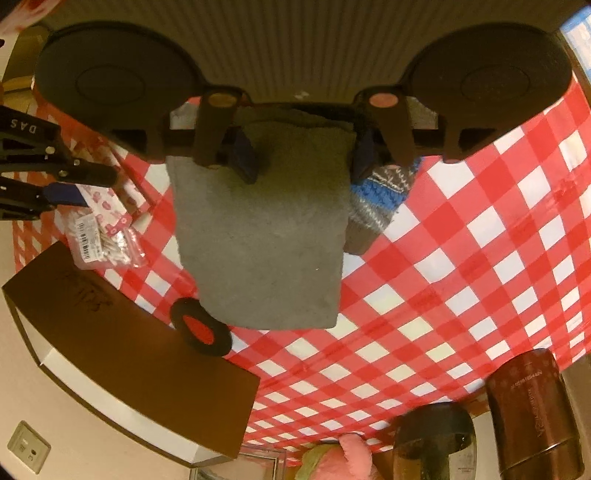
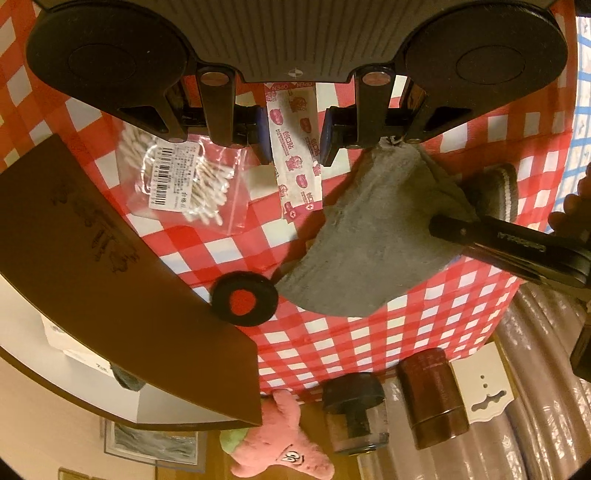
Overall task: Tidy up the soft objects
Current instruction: 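Grasp the grey cloth with the left tool while the right tool grasps the bandage strip, then lift the grey cloth and bandage strip and carry them to the brown box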
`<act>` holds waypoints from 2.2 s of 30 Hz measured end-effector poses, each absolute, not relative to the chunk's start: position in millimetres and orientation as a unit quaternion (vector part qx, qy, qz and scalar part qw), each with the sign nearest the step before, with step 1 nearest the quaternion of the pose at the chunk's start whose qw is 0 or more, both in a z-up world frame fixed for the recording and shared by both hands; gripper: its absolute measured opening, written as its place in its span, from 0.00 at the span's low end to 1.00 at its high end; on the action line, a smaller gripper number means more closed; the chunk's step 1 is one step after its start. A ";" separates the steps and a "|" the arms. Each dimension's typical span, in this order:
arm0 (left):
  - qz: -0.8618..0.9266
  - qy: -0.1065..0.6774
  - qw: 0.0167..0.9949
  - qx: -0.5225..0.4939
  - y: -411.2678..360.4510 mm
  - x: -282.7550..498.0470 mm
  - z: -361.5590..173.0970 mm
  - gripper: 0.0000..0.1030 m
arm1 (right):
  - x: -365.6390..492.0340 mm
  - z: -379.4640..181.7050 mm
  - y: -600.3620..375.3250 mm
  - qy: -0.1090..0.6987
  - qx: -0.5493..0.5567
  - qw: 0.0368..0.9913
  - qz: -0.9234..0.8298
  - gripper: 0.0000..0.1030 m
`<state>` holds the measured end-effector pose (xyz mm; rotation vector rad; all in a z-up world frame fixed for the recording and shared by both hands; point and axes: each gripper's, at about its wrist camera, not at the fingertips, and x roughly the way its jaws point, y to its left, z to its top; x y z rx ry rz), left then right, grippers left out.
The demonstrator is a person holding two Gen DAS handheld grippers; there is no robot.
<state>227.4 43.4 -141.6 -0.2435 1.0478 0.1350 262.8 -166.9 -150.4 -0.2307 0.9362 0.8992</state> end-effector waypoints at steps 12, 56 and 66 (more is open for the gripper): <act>0.059 0.494 0.852 -0.165 47.8 235.6 -143.8 0.26 | 264.7 -149.0 -172.1 0.439 -0.102 0.796 0.405 0.27; -0.032 0.305 0.951 -0.029 -32.6 263.3 35.6 0.05 | 291.3 -34.3 -224.7 0.352 -0.049 0.855 0.377 0.28; -0.076 0.272 0.959 -0.018 -79.1 326.2 66.2 0.05 | 340.4 -11.1 -248.0 0.334 -0.035 0.878 0.340 0.28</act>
